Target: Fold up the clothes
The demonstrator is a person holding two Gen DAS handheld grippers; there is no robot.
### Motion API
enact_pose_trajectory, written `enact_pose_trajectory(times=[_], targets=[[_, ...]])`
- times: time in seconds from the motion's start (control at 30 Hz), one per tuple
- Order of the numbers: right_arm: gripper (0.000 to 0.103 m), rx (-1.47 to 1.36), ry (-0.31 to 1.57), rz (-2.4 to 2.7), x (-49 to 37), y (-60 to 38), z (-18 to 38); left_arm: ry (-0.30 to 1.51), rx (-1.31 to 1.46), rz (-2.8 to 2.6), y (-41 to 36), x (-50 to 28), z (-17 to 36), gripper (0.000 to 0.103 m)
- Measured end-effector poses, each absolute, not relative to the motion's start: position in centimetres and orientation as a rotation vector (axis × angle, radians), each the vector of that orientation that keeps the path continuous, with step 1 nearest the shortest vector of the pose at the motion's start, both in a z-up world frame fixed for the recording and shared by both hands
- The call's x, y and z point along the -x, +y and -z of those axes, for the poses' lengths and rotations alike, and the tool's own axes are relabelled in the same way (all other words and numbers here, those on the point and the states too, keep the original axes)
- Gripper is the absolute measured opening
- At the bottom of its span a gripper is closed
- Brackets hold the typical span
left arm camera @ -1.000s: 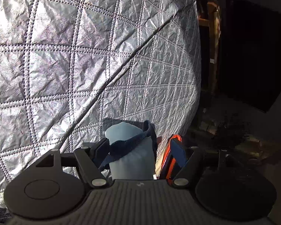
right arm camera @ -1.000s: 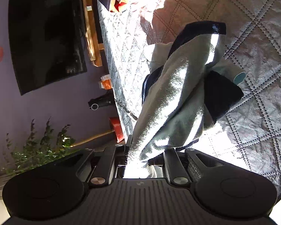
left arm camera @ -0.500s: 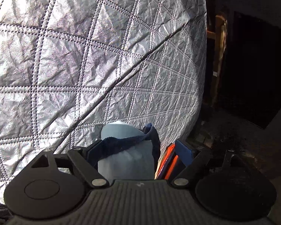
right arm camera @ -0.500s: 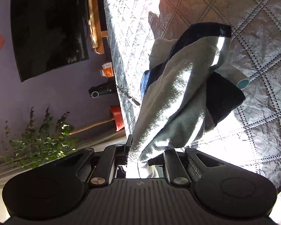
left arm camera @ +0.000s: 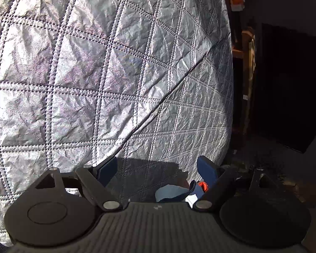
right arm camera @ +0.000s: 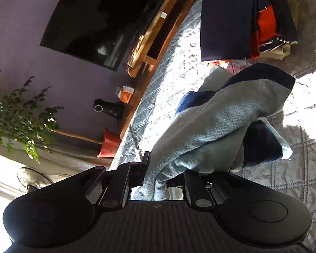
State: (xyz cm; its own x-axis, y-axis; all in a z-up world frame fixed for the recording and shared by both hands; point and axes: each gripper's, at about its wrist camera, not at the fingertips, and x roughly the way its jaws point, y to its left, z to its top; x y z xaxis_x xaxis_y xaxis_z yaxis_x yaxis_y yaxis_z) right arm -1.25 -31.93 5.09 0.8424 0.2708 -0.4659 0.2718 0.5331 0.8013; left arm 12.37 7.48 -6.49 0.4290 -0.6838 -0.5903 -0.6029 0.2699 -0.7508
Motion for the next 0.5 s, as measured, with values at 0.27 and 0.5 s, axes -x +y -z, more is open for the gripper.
enact_pose_trajectory(times=[0.27,0.5], targets=[[0.013,0.625,0.49,-0.031,-4.1,-19.0,-10.9,1.208,1.442,0.06,8.8,-12.9,6.4,0.079],[0.013,1.188,0.689,-0.441,-0.5,-10.2,2.1,1.108,1.473,0.001,11.7,-13.5,5.5,0.079]])
